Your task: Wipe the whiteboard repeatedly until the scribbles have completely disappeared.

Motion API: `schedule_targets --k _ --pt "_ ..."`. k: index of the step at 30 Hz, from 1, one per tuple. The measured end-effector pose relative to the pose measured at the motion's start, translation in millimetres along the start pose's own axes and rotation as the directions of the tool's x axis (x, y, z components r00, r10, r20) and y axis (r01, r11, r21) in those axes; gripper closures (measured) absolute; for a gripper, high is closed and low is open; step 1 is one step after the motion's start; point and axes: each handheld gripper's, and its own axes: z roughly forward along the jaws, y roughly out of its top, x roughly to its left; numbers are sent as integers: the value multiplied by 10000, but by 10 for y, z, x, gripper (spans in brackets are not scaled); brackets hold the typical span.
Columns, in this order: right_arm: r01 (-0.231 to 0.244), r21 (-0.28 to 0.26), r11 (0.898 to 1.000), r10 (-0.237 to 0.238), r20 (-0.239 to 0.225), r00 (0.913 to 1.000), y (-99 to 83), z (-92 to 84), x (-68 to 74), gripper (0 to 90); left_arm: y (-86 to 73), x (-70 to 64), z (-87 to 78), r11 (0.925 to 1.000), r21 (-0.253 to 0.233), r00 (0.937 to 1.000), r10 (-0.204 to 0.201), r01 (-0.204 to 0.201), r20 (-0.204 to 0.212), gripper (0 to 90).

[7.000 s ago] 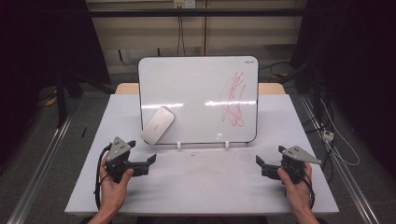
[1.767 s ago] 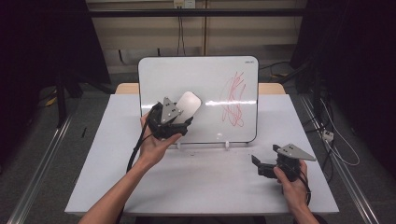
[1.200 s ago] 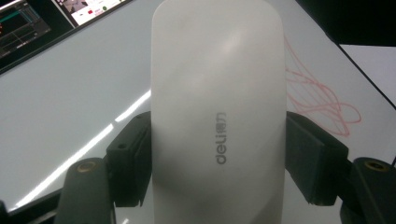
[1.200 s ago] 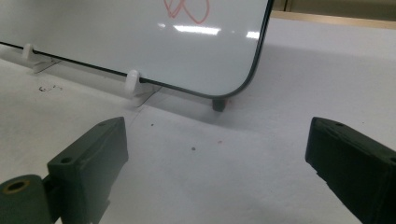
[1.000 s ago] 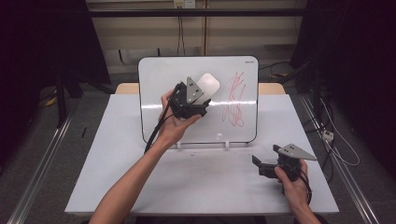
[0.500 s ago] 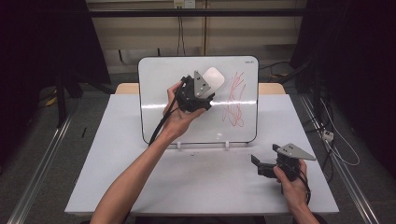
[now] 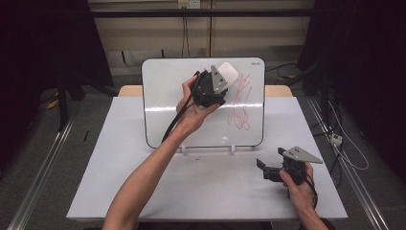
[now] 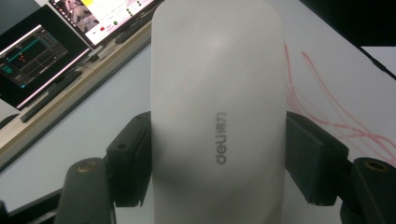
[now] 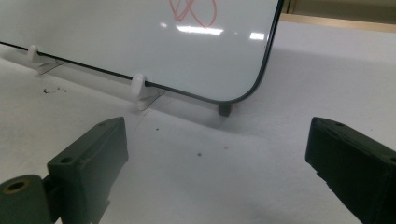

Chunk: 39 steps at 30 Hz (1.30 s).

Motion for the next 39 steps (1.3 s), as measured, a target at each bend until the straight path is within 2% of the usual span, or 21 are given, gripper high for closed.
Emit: schedule_targets --k 7,10,13,15,20,25,33,39 --pt "68 -72 10000 -68 -45 10000 -6 -8 2 59 53 -50 129 9997 136 9998 187 -186 -90 311" --pt "59 -62 10000 -59 -28 10000 -14 -21 -8 59 52 -67 177 9999 38 9997 165 -164 -185 311" --pt "16 -80 10000 -16 34 10000 -19 -36 -13 59 60 -90 208 9994 -88 9991 328 -331 -267 311" --pt "29 -57 10000 -28 50 10000 -22 -43 -16 59 62 -108 227 9986 -111 9979 507 -512 -393 311" --pt "68 -57 10000 -67 74 9999 -24 -42 -17 59 55 -137 265 9978 -138 9963 638 -647 -582 311" --pt "28 -53 10000 -27 63 10000 -21 -38 -12 60 39 -176 311 9978 -209 9940 609 -630 -910 311" --pt "16 -46 10000 -15 24 10000 -26 -39 -19 60 38 -186 321 9984 -134 9940 543 -558 -954 312" --pt "16 -35 10000 -16 27 10000 -24 -37 -8 61 13 -293 335 9975 18 9939 700 -701 -855 311"
